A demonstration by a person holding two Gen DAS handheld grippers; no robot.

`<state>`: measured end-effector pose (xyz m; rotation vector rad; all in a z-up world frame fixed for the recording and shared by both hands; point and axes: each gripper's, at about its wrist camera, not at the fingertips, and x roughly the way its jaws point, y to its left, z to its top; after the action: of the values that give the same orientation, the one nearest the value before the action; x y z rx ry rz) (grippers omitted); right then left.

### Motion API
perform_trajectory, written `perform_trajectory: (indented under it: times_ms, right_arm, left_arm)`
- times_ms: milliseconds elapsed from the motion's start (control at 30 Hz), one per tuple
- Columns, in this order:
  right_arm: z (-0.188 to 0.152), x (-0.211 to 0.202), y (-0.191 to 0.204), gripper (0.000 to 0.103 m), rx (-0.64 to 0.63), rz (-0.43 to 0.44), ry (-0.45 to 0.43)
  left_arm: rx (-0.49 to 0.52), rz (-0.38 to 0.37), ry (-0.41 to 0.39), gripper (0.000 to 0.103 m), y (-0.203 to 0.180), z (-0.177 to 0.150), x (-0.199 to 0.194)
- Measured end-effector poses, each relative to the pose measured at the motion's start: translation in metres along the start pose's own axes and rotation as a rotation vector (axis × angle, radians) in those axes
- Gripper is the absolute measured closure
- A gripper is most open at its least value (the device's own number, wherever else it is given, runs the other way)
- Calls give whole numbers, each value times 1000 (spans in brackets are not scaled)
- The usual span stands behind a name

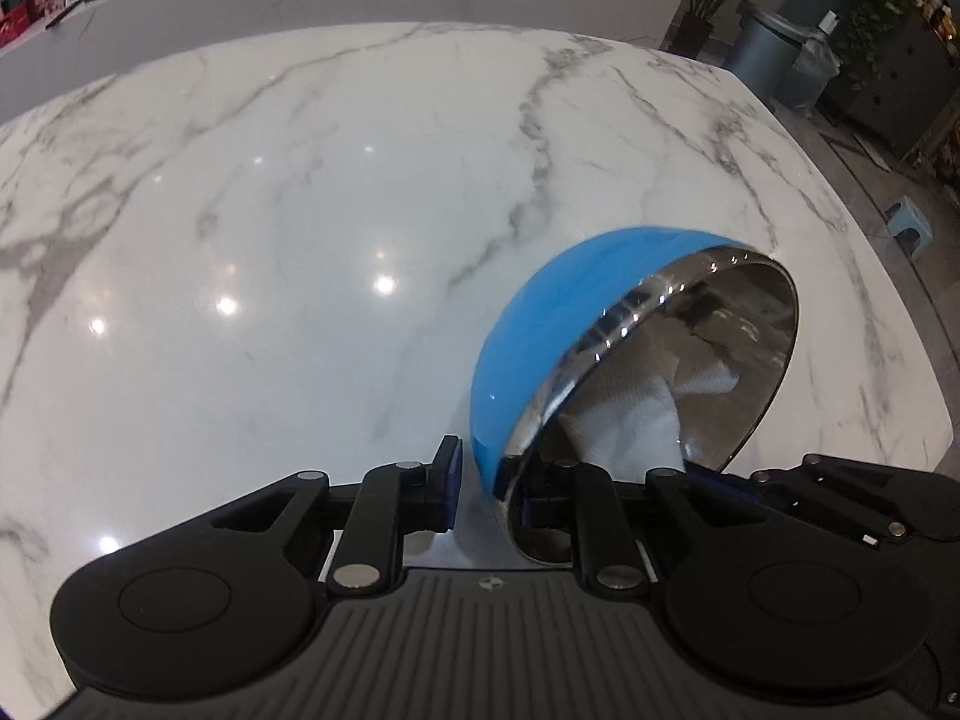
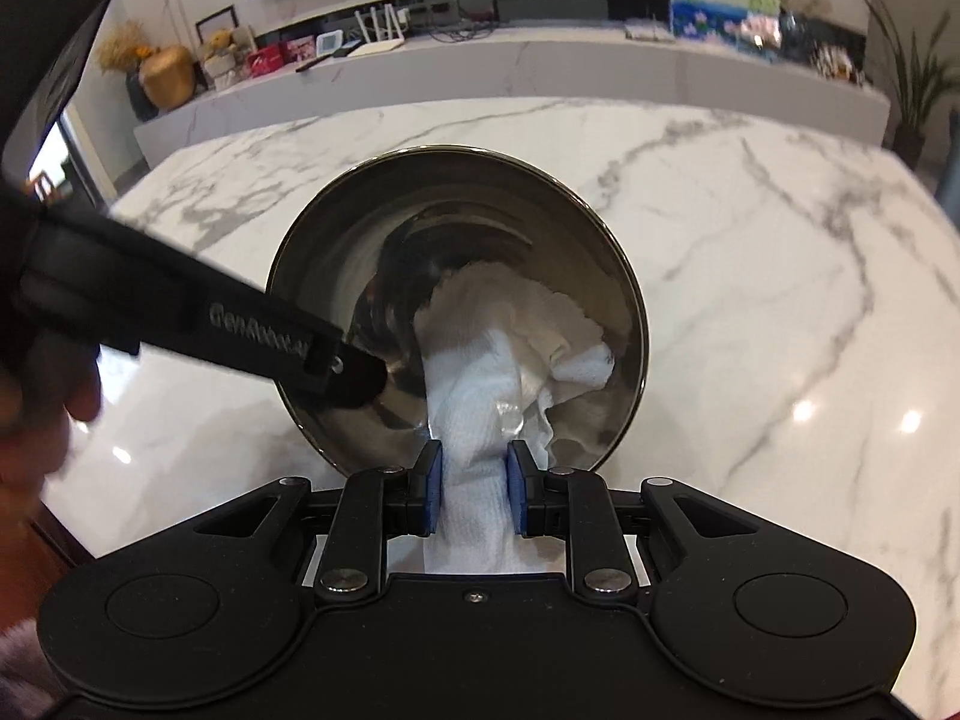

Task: Clean bowl

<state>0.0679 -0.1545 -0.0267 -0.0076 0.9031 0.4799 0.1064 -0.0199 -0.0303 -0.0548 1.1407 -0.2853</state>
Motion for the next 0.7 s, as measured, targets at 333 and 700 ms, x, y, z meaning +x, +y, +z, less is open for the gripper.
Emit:
perform_trajectory:
  times_ms: [333, 700]
  right_arm:
    - [3, 0, 7, 83, -5, 13, 5]
    - [3, -6, 13, 84, -153, -102, -64]
  left_arm:
    - [13, -15, 12, 87, -3, -2, 2]
    - [89, 57, 32, 90, -3, 6, -9]
